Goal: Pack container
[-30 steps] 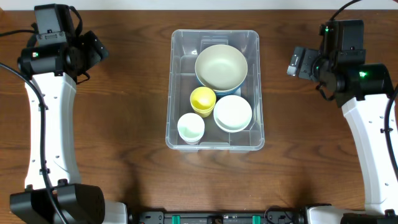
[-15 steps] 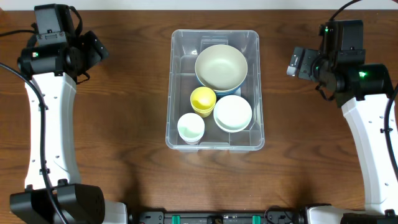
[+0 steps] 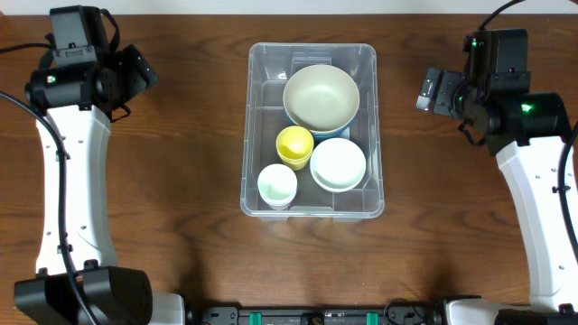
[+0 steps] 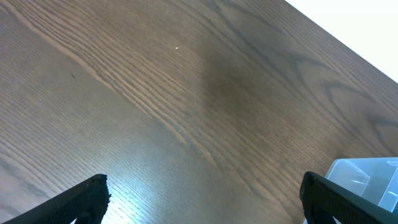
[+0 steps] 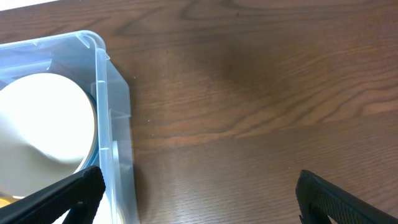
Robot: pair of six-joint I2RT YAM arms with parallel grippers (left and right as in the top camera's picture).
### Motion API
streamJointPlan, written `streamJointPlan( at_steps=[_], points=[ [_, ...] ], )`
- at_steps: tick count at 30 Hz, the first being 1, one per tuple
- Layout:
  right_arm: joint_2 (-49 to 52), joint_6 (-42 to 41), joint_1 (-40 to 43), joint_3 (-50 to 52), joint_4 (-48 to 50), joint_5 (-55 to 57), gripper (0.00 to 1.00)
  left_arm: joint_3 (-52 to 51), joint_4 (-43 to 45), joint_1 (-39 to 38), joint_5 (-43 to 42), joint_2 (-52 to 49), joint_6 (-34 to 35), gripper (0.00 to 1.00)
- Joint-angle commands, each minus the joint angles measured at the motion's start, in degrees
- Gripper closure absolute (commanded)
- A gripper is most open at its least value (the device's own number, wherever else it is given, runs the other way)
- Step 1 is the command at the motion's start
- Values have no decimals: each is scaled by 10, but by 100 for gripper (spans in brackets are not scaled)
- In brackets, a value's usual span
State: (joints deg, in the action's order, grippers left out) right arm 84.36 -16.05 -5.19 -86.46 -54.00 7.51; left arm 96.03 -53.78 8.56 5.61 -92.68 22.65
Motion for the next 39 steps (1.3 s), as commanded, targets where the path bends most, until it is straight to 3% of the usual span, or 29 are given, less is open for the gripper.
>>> streamJointPlan(
  at_steps=[1,18,29,34,39],
  points=[
    [-10,0,3,-10,-1,0,1,5,-2,2,9,-5,-1,2],
    [-14,0,3,-9,-1,0,1,5,-2,2,9,-5,-1,2],
    [-76,9,3,-3,12,37,1,5,-2,2,9,-5,-1,2],
    [-159,29,3,46,90,50,1,5,-2,2,9,-5,-1,2],
    [-297,35,3,188,260,50,1,5,-2,2,9,-5,-1,2]
  ],
)
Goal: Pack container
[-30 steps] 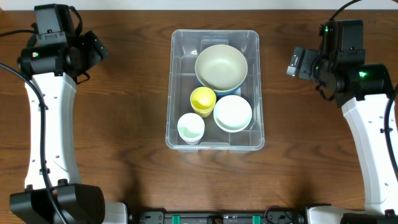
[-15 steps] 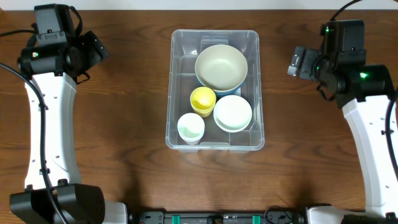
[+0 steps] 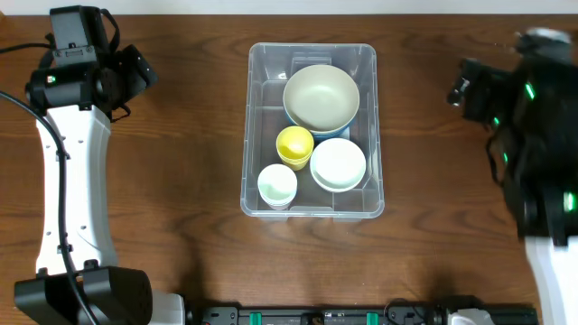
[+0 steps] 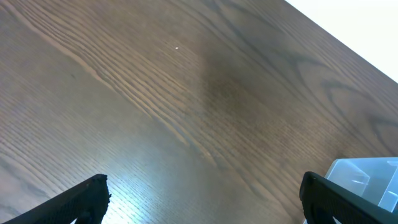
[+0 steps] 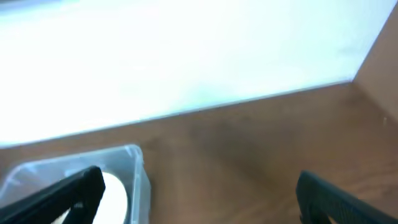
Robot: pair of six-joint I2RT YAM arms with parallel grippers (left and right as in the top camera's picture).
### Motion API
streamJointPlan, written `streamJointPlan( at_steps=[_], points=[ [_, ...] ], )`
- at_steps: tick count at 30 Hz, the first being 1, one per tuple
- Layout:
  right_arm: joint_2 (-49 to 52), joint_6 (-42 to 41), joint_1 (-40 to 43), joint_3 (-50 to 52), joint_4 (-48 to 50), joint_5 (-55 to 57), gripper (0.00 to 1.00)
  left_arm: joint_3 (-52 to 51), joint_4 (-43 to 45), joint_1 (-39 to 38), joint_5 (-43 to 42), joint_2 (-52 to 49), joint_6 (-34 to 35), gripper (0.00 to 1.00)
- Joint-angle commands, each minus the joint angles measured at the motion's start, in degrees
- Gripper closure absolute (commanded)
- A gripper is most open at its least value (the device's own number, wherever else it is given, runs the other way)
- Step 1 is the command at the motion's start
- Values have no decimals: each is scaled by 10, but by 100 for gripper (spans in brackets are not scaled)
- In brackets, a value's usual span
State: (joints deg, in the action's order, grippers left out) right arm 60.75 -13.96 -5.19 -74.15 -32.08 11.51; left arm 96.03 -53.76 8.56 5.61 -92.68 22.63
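A clear plastic container (image 3: 312,209) stands mid-table holding a large beige bowl (image 3: 321,95), a yellow cup (image 3: 293,144), a small white cup (image 3: 276,184) and a white bowl (image 3: 338,163). My left gripper (image 4: 202,198) hangs open over bare wood at the far left, the container's corner (image 4: 364,174) at its right. My right gripper (image 5: 199,194) is open, raised at the far right, looking over the container's corner (image 5: 134,165) toward the table's back edge. Nothing is between either pair of fingers.
The brown wooden table (image 3: 181,226) ends at a pale wall along its far edge (image 5: 249,99). My left arm (image 3: 72,162) runs down the left side, my right arm (image 3: 542,181) blurred down the right side.
My right arm has pulled up and back toward the right edge, its camera now tilted toward the wall. The left arm and the container's contents are unchanged.
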Motion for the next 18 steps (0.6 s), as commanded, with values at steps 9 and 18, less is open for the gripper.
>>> streamJointPlan(
  at_steps=[9,18],
  points=[
    [-376,14,12,401,333,11,1,5,-2,2,9,-5,-1,2],
    [-556,28,30,566,418,-3,1,5,-2,2,9,-5,-1,2]
  ],
)
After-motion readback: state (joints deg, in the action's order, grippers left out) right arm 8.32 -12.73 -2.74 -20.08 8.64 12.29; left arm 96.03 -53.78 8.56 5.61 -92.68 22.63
